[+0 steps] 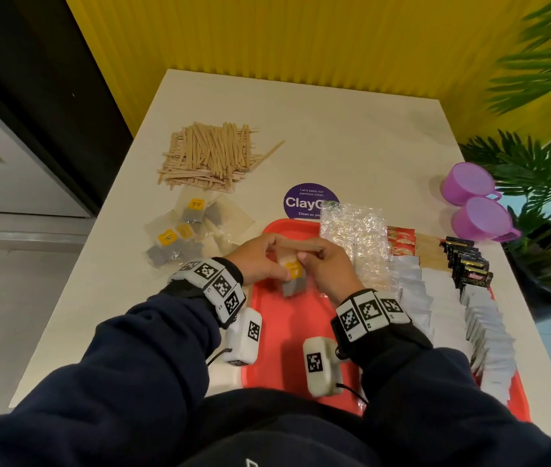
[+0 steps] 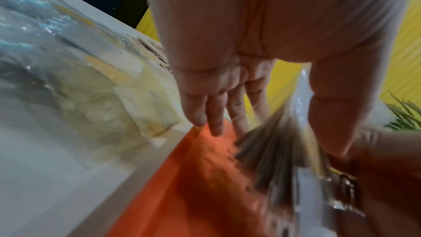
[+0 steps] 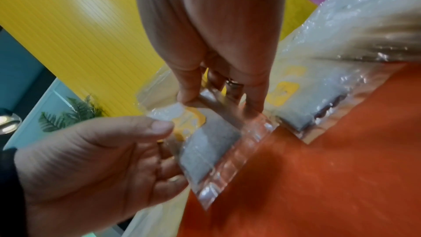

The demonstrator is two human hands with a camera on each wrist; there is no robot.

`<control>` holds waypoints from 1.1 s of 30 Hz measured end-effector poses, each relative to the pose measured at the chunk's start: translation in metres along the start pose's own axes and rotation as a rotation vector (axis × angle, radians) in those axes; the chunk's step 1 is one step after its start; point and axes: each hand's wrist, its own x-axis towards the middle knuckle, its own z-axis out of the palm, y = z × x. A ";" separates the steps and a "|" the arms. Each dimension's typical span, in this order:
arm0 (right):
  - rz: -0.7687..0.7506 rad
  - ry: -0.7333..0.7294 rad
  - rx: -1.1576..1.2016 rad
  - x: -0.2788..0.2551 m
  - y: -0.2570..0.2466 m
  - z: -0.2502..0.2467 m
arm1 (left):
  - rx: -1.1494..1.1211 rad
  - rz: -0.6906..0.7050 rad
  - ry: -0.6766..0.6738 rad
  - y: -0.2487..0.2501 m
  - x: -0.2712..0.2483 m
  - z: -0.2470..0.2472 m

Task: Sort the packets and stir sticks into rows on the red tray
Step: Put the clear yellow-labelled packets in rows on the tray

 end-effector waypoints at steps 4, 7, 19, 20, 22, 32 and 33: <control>0.048 0.008 0.052 -0.004 -0.010 -0.013 | 0.045 0.025 -0.046 0.006 -0.004 0.012; 0.095 -0.022 0.017 -0.008 -0.017 -0.025 | 0.055 0.016 -0.109 0.013 -0.006 0.024; 0.144 0.007 -0.330 -0.029 -0.014 -0.061 | -0.052 -0.204 -0.154 0.006 -0.001 0.079; 0.138 0.003 -0.413 -0.029 -0.015 -0.063 | -0.045 -0.229 -0.140 0.006 -0.001 0.084; 0.137 -0.004 -0.527 -0.030 -0.017 -0.065 | 0.002 -0.247 -0.106 0.004 -0.001 0.090; 0.208 0.005 -0.387 -0.026 -0.010 -0.061 | 0.131 -0.217 -0.065 -0.036 0.040 0.093; 0.205 -0.003 -0.367 -0.026 -0.010 -0.061 | 0.125 -0.202 -0.068 -0.026 0.032 0.092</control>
